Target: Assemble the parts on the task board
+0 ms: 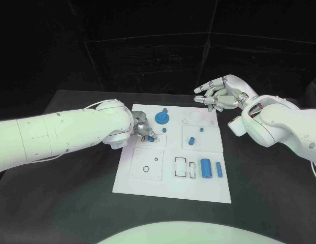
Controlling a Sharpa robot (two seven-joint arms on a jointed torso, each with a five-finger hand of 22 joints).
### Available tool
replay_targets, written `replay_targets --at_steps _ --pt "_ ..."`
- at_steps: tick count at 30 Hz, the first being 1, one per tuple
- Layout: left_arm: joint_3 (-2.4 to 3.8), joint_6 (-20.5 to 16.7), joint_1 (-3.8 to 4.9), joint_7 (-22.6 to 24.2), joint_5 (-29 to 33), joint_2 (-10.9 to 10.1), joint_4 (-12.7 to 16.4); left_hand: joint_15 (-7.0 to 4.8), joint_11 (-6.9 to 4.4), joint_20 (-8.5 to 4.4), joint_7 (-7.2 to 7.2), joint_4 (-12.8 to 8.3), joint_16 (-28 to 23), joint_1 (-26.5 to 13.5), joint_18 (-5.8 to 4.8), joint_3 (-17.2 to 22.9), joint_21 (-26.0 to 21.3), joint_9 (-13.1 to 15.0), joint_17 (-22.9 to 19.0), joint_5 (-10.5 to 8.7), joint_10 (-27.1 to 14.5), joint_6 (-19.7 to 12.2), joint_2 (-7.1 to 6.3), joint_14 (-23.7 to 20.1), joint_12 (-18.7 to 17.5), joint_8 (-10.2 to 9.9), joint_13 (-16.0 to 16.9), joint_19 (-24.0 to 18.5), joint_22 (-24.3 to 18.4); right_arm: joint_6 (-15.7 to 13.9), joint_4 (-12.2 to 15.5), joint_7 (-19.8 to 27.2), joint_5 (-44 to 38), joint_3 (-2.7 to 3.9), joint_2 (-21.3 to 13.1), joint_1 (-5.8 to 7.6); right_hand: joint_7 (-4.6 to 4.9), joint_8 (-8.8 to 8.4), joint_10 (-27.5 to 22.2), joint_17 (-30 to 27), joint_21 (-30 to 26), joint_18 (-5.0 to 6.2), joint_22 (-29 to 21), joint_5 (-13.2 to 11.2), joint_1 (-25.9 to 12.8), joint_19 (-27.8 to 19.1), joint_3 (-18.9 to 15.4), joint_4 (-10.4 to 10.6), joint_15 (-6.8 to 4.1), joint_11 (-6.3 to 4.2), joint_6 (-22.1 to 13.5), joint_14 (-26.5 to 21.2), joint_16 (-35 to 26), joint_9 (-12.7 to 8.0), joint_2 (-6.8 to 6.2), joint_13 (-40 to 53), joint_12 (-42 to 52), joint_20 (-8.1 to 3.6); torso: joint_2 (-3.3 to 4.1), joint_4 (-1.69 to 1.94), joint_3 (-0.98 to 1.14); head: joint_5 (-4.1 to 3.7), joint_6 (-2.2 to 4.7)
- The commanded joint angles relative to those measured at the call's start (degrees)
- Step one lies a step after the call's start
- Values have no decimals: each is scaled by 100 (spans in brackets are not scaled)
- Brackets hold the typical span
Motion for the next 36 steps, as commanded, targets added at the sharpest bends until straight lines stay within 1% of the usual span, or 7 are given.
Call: replay_targets --at_steps 1,14,25,30,31,33,36 --pt "-6 93 -5 -9 -24 22 -12 -48 8 -56 -3 39 19 -86 -51 -42 27 -13 1509 -15 37 69 5 594 40 2 22 205 275 36 9 34 11 3 5 12 -13 9 -24 -5 -29 113 -6 20 24 -28 -27 -5 0 1 -44 -20 -25 -9 15 -5 -22 6 1 0 -2 -7 1" --pt "-5 95 -4 25 -24 78 -55 -59 -8 -64 -25 144 19 -204 -59 -120 54 -34 1509 -9 113 148 47 594 127 -4 119 221 321 47 -5 39 11 3 23 11 -13 9 -24 -5 -29 113 -6 20 24 -28 -27 -5 0 1 -44 -20 -25 -9 15 -5 -22 6 2 1 -5 -26 -12" --pt "-5 71 -4 35 -24 90 -96 -71 -21 -76 -38 256 19 -381 -65 -283 72 -54 1509 -22 167 237 2 594 167 -6 157 234 355 46 -17 47 11 3 37 10 -11 9 -28 -3 -39 114 -10 42 9 -30 -44 8 2 3 -49 -23 -36 -9 15 -12 -16 9 -1 5 -6 -35 -13" --pt "-5 51 -4 35 -24 97 -109 -72 -24 -80 -45 561 19 -760 -71 -960 85 -71 1509 -96 195 311 -158 594 188 -9 177 241 385 49 -22 47 11 3 40 10 -10 10 -30 -13 -44 114 -13 40 -4 -31 -57 19 5 5 -52 -27 -53 -9 12 -16 -13 12 -3 2 -6 -35 -14" --pt "-5 50 -4 35 -24 98 -110 -73 -24 -84 -51 576 19 -760 -71 -1013 87 -73 1509 -93 197 313 -153 594 189 -11 178 242 388 49 -22 47 11 3 40 10 -10 10 -31 -14 -45 114 -13 39 -6 -31 -58 20 5 5 -53 -28 -55 -9 12 -17 -12 12 -3 2 -6 -35 -14" --pt "-5 39 -4 37 -24 97 -112 -81 -47 -98 -56 670 19 -743 -73 -1389 95 -83 1509 -99 203 321 -147 594 191 -24 184 247 407 51 -23 46 11 3 41 10 -9 10 -31 -15 -45 114 -13 39 -6 -31 -58 20 5 5 -53 -28 -55 -9 12 -17 -12 12 -1 2 -6 -38 -11" --pt "-4 16 -4 42 -24 87 -110 -92 -46 -102 -66 765 19 -710 -77 -1720 101 -91 1509 -125 207 331 -132 594 191 -31 185 251 423 52 -27 46 11 3 41 10 -9 9 -32 -15 -47 114 -14 37 -10 -32 -62 23 6 6 -55 -29 -58 -9 11 -18 -11 13 -4 6 -7 -44 -11"
